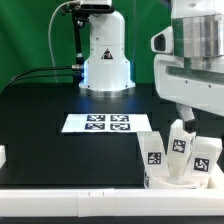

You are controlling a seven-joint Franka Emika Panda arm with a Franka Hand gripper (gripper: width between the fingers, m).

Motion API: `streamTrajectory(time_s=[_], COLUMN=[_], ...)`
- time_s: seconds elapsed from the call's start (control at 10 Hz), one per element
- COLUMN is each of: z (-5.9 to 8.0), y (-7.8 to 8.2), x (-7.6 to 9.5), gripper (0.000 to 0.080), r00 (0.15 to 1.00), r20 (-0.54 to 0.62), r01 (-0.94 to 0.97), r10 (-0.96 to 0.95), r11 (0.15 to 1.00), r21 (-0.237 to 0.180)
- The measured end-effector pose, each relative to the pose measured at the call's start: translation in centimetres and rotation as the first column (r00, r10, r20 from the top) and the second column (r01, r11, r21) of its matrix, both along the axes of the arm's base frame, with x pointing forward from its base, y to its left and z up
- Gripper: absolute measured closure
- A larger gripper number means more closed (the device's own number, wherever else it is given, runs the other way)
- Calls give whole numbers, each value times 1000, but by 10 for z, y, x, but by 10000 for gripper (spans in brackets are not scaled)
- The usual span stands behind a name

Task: Assemble stool

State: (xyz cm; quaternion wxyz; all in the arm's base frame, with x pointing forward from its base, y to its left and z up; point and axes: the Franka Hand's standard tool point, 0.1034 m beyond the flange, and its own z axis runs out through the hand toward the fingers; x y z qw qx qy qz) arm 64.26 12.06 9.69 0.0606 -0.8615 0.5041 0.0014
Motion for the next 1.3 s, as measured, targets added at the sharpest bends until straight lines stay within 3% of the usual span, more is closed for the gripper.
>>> streamTrajectory(time_s=[0.1,0.3,0.7,0.8,0.9,1.0,1.3], z=[0,-2,-4,-4,-4,-5,-5], y=[0,6,3,1,2,8,3], x=[0,4,3,3,3,-3,-3], gripper=[150,150,150,150,150,150,150], r00=[996,849,717,647,430,246,48], r20=[12,88,73,63,34,11,-23], r01=[-93,-515,-685,-750,-888,-961,-991], r10=[93,520,694,760,902,969,999], r11=[996,854,720,649,430,245,45], r21=[-9,-80,-110,-129,-165,-126,-126])
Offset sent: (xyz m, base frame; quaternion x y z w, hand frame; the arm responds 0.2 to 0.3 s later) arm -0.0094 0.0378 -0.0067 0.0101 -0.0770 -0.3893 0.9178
